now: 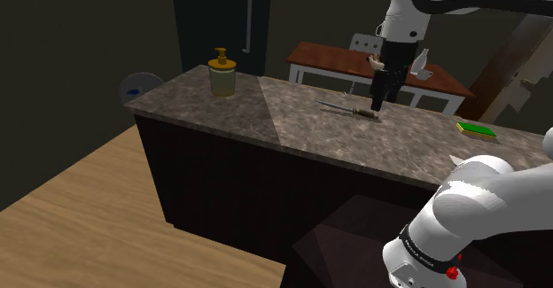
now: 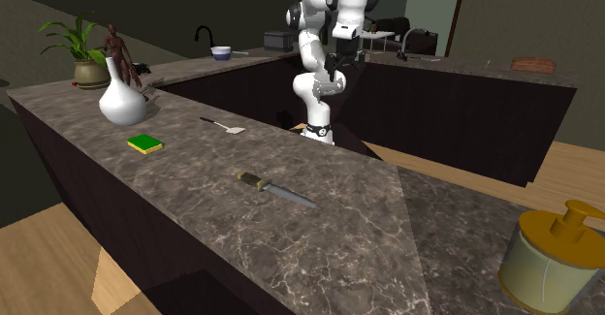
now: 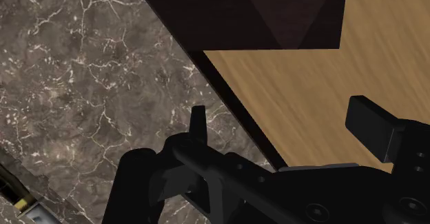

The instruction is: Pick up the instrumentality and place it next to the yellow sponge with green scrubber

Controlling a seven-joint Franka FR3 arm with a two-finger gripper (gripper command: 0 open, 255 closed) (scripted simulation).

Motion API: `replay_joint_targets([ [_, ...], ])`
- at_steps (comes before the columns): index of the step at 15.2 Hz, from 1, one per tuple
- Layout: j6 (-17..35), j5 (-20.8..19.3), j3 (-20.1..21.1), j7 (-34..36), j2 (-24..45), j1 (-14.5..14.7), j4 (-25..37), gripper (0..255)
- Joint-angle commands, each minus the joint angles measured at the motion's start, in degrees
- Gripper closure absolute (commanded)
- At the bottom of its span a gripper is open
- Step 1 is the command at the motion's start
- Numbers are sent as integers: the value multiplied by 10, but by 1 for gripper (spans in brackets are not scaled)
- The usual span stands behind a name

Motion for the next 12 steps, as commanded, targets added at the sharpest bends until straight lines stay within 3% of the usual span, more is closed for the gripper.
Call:
replay_joint_targets([
  [1,0,0,0,0,0,0,0,0],
  [12,154,-91,-144,-207,106,-9,-13,0],
])
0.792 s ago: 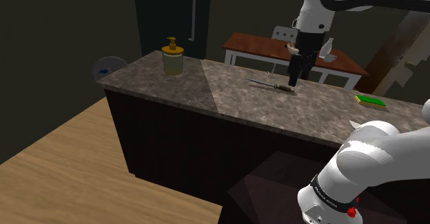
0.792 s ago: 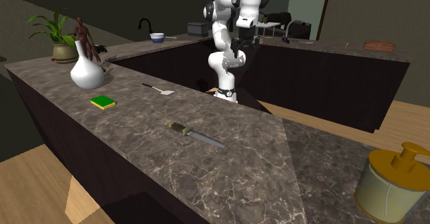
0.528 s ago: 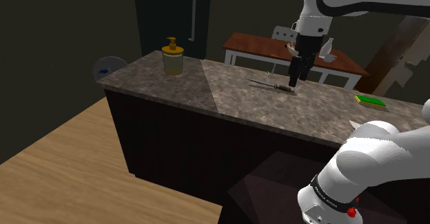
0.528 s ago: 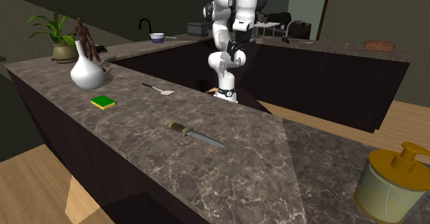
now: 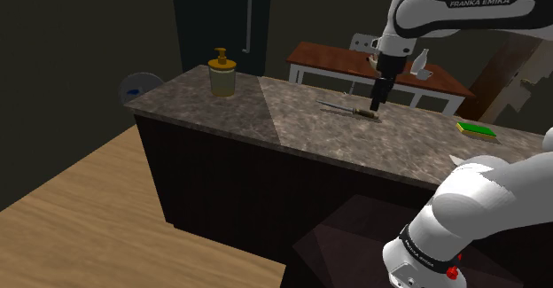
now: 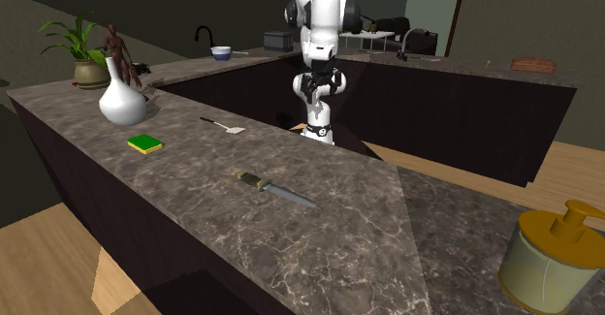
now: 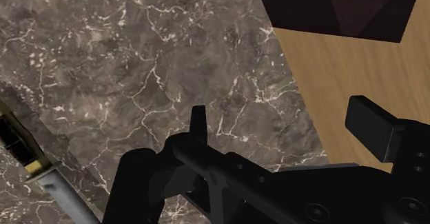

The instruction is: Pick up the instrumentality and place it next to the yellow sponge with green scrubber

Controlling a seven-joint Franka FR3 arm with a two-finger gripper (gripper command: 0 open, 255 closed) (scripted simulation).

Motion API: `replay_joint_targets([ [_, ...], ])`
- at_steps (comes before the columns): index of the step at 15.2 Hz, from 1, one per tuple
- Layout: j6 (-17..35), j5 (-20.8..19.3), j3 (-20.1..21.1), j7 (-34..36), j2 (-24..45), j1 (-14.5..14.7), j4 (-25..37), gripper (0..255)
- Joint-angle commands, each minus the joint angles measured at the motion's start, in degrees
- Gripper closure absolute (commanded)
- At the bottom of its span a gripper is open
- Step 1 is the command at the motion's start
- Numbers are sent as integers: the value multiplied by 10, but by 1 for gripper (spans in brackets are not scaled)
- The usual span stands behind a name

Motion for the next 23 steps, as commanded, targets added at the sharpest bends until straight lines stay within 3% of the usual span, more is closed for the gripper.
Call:
replay_joint_targets([
  [1,30,-11,-27,-40,28,0,6,0],
  [6,100,-16,-89,-136,116,9,40,0],
  [11,161,13,-147,-241,222,23,95,0],
  [17,207,100,-196,-385,371,28,191,0],
  [23,209,209,-193,-521,528,-13,321,0],
])
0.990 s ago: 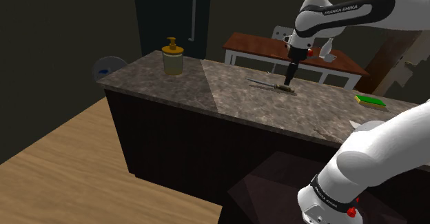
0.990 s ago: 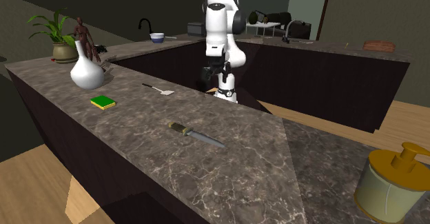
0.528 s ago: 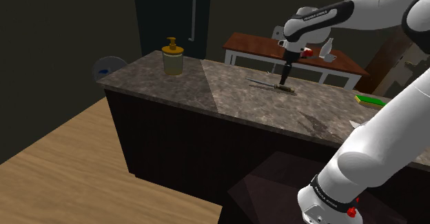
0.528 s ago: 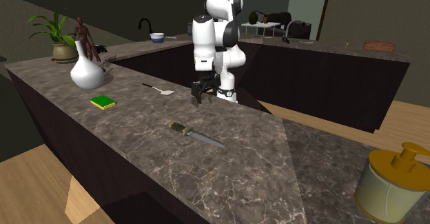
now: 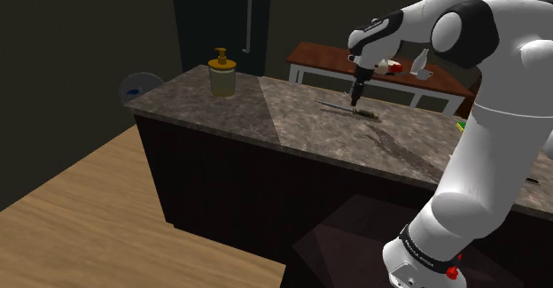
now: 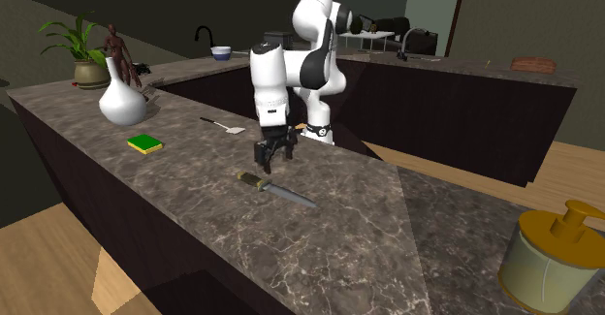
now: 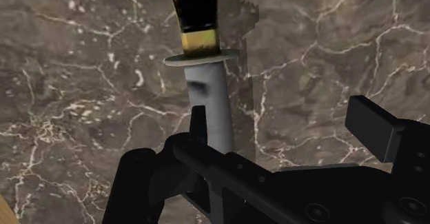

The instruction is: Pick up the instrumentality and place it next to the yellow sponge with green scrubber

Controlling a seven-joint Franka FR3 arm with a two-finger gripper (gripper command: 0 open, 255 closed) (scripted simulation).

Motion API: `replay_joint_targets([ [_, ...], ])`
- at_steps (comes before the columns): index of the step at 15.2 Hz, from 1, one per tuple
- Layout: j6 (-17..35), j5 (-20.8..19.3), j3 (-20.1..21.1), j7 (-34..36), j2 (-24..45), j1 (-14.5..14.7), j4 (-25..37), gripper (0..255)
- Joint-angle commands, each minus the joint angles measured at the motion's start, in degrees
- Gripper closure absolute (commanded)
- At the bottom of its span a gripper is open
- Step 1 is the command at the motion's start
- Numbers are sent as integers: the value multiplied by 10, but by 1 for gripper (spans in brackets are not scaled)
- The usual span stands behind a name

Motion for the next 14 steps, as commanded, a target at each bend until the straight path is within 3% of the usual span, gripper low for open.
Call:
replay_joint_targets([
  [1,-3,34,7,-43,51,-20,47,0],
  [3,-10,56,17,-68,90,-39,88,0],
  [14,38,73,27,-79,113,-42,60,0],
])
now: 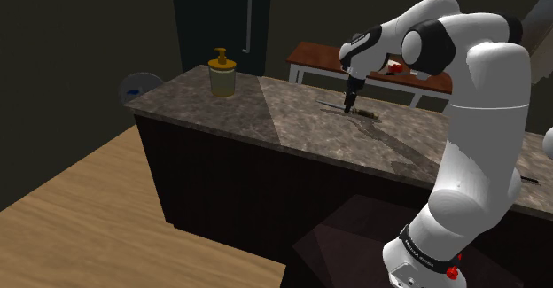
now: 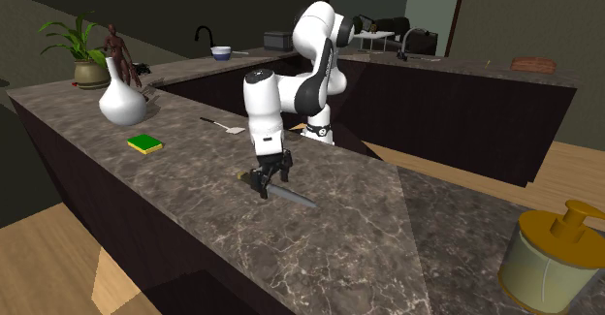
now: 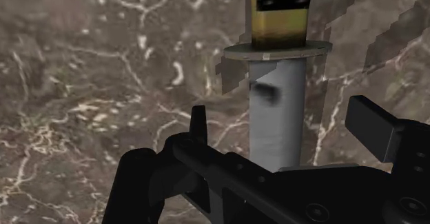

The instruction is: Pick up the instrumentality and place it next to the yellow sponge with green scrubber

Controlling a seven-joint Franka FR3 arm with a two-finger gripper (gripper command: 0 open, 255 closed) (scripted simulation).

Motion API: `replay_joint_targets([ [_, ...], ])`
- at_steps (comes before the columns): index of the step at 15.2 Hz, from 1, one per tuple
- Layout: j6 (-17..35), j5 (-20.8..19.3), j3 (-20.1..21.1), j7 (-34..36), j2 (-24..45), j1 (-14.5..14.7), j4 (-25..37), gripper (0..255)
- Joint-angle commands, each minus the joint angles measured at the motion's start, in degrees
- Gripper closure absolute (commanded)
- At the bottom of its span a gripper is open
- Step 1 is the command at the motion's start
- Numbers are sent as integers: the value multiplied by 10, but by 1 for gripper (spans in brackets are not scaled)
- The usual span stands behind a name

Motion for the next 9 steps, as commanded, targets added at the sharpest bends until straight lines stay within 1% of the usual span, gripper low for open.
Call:
replay_joint_targets([
  [1,1,0,0,0,1,0,0,0],
  [4,1,0,0,0,1,0,0,0],
  [5,1,0,0,0,1,0,0,255],
  [9,1,0,0,0,1,0,0,255],
])
